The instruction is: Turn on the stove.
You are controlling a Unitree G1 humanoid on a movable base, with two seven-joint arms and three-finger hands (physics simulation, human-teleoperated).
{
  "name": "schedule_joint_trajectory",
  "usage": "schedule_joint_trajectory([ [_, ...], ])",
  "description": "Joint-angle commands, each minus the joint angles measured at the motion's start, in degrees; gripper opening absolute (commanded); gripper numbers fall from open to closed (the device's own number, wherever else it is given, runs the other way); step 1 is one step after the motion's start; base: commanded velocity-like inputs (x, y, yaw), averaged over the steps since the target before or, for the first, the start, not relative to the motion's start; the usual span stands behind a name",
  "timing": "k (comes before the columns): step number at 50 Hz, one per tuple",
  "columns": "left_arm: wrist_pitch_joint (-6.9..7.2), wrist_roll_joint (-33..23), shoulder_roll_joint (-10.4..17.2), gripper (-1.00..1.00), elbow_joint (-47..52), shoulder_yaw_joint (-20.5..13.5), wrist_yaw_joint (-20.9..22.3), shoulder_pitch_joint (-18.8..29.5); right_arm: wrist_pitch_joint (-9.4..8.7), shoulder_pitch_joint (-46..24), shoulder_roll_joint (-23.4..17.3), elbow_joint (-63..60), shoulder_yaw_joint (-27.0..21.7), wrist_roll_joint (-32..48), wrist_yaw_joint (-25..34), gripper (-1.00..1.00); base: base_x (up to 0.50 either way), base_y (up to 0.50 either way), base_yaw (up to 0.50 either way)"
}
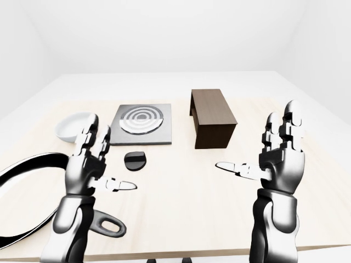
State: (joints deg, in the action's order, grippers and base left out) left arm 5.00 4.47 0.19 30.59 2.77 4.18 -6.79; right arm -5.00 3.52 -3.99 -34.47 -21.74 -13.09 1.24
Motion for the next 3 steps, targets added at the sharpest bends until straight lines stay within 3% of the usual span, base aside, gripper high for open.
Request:
schedule_joint_trajectory([
  [1, 0.0, 3.01, 0.09, 1.0, 3.34, -3.92, 0.2, 0.53, 0.0, 0.01, 0.02, -0.04, -0.04, 0.01, 0.06, 1.0, 0.0, 0.0, 0.0],
  [3, 0.0, 3.66, -0.02, 1.0, 3.71, -4.34, -0.01, 0.75, 0.0, -0.02, 0.02, 0.16, 0.01, 0.06, 0.07, 1.0, 0.0, 0.0, 0.0],
])
